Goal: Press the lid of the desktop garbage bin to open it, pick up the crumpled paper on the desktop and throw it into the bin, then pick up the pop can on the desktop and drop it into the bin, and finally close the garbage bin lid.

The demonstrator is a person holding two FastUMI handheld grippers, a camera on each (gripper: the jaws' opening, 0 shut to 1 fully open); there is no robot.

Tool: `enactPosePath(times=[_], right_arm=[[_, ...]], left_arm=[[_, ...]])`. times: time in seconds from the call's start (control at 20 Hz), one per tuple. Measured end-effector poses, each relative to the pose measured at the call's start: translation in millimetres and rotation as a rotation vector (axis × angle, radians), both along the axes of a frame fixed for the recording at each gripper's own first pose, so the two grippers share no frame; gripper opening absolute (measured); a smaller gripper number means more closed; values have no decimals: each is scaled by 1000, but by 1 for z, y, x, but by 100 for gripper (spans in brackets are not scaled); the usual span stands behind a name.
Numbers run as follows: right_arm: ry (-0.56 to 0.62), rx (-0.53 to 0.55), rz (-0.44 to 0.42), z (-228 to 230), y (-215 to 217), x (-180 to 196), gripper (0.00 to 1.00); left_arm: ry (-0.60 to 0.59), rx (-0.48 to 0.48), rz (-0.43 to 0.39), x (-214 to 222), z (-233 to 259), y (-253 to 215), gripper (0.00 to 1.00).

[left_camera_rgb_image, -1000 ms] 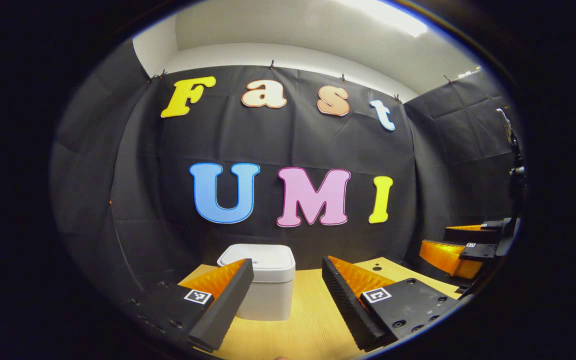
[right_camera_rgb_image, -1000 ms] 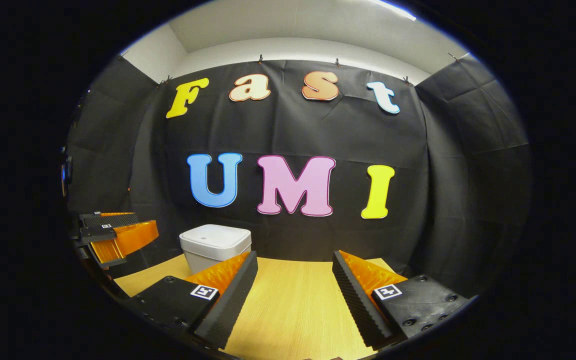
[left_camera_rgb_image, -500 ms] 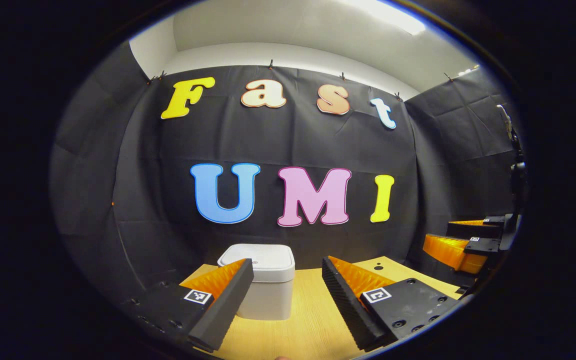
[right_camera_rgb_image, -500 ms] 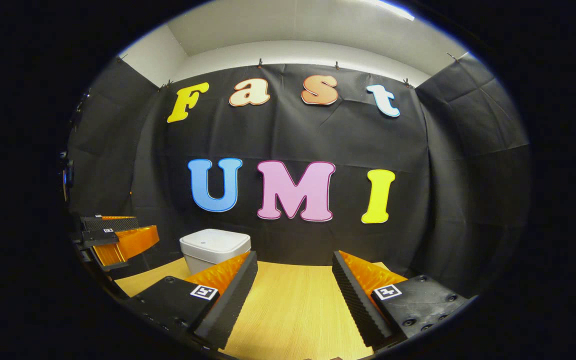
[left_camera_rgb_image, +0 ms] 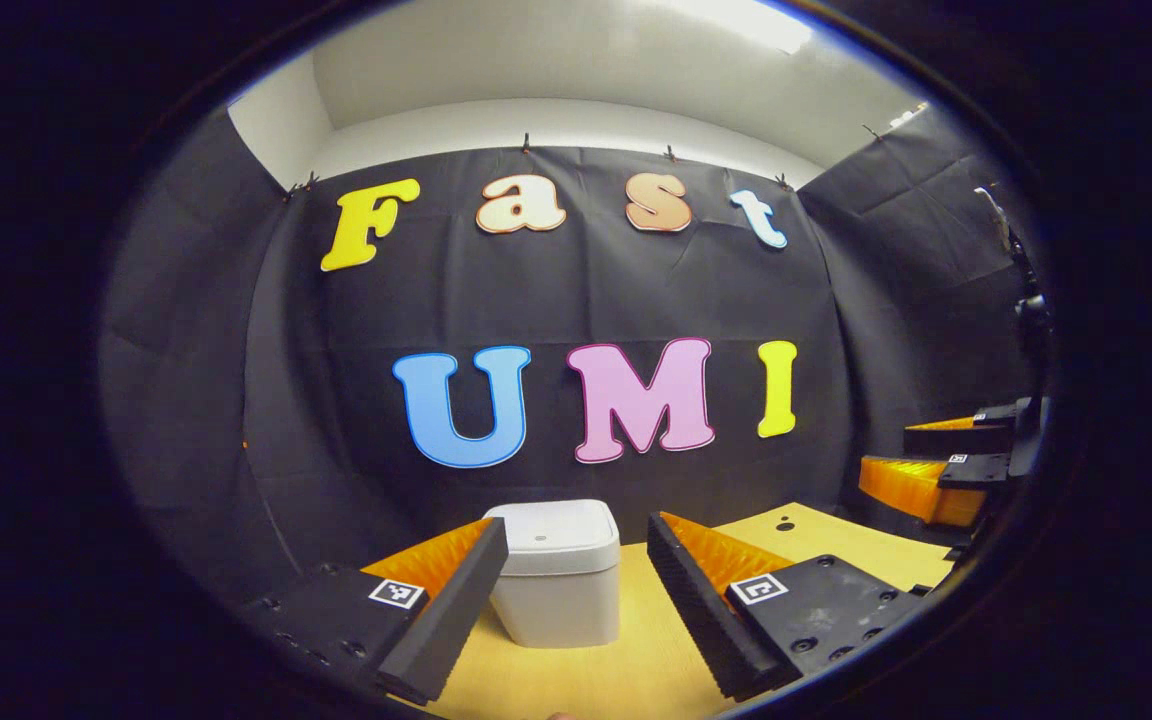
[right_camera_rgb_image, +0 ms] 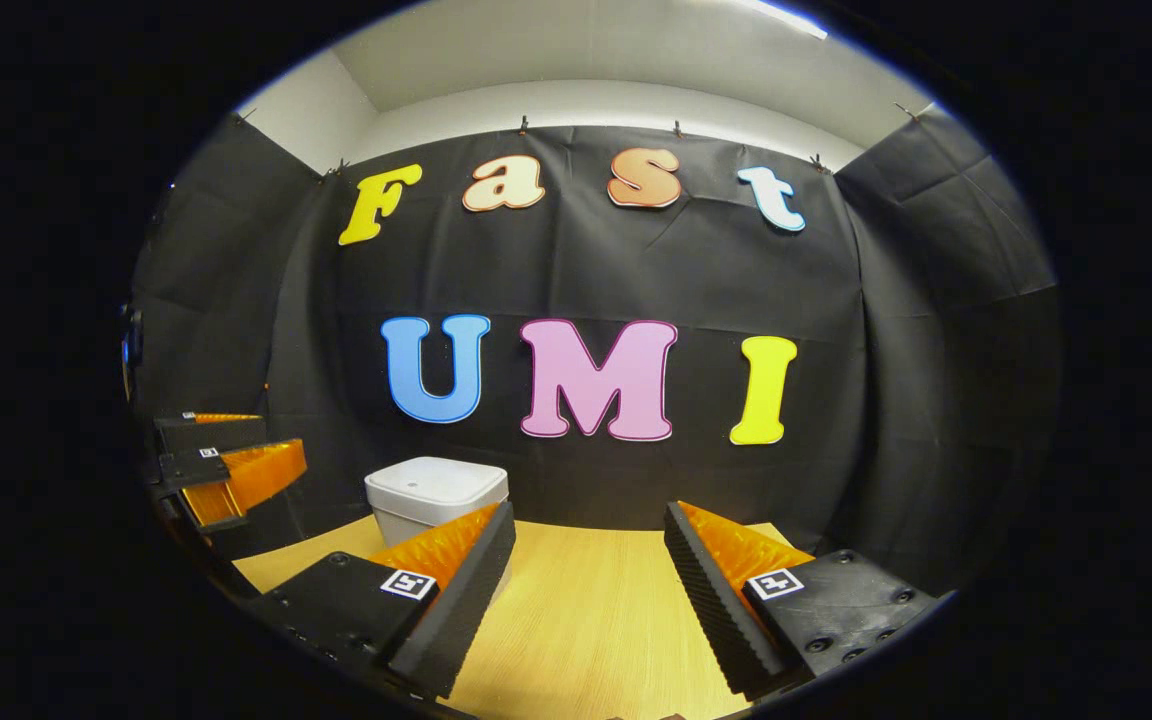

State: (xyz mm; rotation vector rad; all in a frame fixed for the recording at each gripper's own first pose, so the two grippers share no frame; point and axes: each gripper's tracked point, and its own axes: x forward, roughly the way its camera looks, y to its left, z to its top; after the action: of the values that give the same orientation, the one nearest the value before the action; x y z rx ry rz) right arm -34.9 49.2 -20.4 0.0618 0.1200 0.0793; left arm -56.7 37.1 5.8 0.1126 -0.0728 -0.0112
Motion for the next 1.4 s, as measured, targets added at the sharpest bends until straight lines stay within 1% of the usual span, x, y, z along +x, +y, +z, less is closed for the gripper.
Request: enactPosePath(times=[0.2, 0.35, 0.6, 0.7, 0.8, 0.95, 1.05, 1.15, 1.4], right_arm=[[-7, -1, -5, 2, 0, 0, 97], [-14, 2, 0, 3, 2, -1, 96], [-16, 15, 11, 4, 5, -2, 96], [-5, 25, 22, 1, 8, -2, 96], [5, 22, 34, 1, 9, 1, 96], [9, 3, 45, 4, 9, 10, 96], [10, 4, 48, 4, 11, 17, 96], [12, 9, 58, 4, 16, 23, 97], [-4, 2, 79, 9, 26, 29, 97]], left_arm=[[18, -79, 11, -4, -4, 4, 95], [38, -109, 28, -4, -13, 6, 95], [80, -132, 13, 1, -22, 4, 95], [90, -139, -9, 5, -20, 0, 95], [94, -162, -15, 11, -17, 0, 95], [108, -218, 0, 14, -20, 3, 95], [114, -235, 27, 11, -22, 10, 94], [112, -238, 42, 5, -22, 13, 93], [108, -194, 43, -1, -18, 15, 94]])
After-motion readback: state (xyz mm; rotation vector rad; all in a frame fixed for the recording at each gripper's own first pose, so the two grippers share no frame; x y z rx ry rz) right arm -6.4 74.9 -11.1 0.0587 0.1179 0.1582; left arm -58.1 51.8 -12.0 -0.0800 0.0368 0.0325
